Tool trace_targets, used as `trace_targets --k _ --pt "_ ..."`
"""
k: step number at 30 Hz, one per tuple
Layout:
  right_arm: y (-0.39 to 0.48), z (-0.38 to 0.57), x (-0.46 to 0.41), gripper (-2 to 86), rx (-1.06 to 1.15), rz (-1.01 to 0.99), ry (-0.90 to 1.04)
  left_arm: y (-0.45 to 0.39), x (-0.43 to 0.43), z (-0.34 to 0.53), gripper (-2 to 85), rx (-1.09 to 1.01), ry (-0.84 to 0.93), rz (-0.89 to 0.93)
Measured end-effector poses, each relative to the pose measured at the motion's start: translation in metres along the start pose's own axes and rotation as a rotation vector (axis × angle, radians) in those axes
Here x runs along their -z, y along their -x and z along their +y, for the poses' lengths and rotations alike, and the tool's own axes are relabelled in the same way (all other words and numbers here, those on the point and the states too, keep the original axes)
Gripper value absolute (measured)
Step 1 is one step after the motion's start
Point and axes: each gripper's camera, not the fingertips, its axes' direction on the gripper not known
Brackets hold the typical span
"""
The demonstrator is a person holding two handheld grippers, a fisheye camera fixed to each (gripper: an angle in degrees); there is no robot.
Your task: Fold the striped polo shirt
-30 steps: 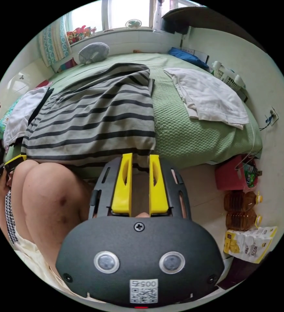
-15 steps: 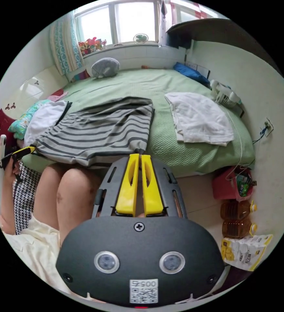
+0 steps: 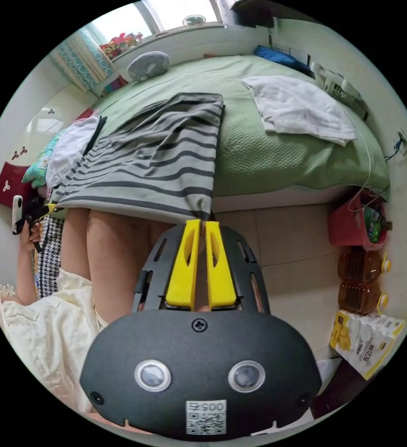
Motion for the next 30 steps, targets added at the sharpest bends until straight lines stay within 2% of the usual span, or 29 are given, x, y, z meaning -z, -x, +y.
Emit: trace_targets --k 6,9,14,15,17,19,27,30 --pt "-0.017 -0.041 0.014 6.7 0.049 0.009 -0.029 0.000 0.041 -0.017 6.1 0.009 -0.102 -0.018" --pt "-0.015 -0.071 0.036 6.7 0.101 -0.019 -0.088 -0.015 0.050 -0.035 6.0 -0.025 -0.165 -0.109" --pt "-0.013 -0.103 0.085 8.0 0.222 -0.426 -0.357 -0.049 0.009 -0.098 5.4 -0.132 -0.155 -0.231" --pt "-0.012 -0.109 0.085 8.2 0.220 -0.418 -0.366 -0.053 0.002 -0.107 5.5 -0.151 -0.153 -0.224" --pt "0.006 -0.136 0.074 8.6 0.217 -0.224 -0.370 -0.067 -0.033 -0.148 6.5 -0.215 -0.133 -0.187" --pt "0.022 -0.161 0.057 8.5 0.236 -0.134 -0.338 -0.077 -0.061 -0.180 7.9 -0.236 -0.122 -0.179" --pt "0.074 -0.260 -0.032 3.5 0.222 0.055 -0.217 -0.114 -0.172 -0.280 8.9 -0.239 -0.029 -0.189" --pt "0.079 -0.293 -0.075 0.4 0.187 0.207 -0.126 -0.121 -0.205 -0.299 8.6 -0.238 0.003 -0.251"
